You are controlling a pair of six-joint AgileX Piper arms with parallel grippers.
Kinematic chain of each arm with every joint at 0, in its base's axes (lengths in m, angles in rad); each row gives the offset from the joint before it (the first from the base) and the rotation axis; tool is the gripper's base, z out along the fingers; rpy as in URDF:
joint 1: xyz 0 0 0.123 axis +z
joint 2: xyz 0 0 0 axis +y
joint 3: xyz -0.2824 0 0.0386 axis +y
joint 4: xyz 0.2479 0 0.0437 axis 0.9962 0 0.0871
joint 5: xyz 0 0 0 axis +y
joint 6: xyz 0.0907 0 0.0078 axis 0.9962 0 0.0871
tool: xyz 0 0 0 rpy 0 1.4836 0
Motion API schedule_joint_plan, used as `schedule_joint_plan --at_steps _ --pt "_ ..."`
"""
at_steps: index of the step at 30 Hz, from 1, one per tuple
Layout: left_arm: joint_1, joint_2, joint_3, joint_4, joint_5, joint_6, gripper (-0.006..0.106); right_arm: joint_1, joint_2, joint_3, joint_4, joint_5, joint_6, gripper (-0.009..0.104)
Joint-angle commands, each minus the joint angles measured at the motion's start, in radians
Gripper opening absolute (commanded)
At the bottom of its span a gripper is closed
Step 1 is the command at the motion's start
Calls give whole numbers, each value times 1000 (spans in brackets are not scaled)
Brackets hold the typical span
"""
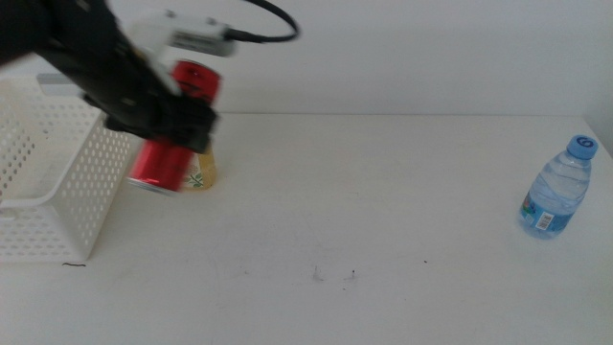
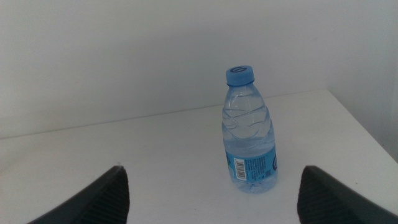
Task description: Use arms to grab the bottles and put them into the dustbin to the left of the table.
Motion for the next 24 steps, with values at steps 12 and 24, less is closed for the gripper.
schedule_joint_plan --at_steps 12,24 --pt "504 82 -232 -64 120 205 -2 -8 -4 4 -9 -9 -5 91" --pt "533 341 -285 -55 32 216 5 -8 -4 4 -9 -9 -5 91"
